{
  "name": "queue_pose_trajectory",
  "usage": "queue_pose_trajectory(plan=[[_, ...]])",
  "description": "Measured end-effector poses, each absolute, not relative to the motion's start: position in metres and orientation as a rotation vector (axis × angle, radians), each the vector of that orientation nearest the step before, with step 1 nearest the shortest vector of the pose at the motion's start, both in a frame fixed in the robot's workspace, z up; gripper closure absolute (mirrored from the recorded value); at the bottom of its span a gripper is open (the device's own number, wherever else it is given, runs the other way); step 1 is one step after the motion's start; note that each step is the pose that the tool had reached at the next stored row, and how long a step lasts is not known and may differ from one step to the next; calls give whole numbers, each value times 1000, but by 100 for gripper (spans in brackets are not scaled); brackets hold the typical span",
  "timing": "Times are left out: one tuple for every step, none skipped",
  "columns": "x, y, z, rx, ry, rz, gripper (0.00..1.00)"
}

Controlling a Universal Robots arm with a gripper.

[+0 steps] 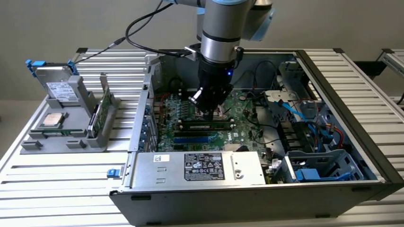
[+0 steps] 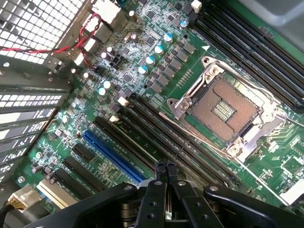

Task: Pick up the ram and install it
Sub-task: 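Press down the ram until it locks into place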

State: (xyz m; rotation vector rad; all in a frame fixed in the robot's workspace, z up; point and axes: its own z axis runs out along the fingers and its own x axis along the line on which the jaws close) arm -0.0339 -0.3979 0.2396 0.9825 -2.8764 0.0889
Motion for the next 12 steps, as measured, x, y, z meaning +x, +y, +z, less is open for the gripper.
queue_pose_trajectory(plan=[[-34, -398, 240, 971, -2882, 93, 90], [-34, -398, 240, 960, -2887, 96, 90], [-34, -398, 240, 949, -2893, 99, 90], [-34, -398, 240, 938, -2899, 102, 90], [-34, -398, 240, 926, -2904, 106, 90], [-34, -398, 240, 915, -2910, 109, 90], [-34, -398, 240, 903, -2916, 111, 90], [-34, -398, 240, 891, -2922, 113, 90], [-34, -398, 240, 878, -2928, 114, 90], [-34, -398, 240, 865, -2933, 115, 90], [-34, -398, 240, 852, -2938, 115, 90], [-34, -398, 240, 836, -2944, 115, 90]])
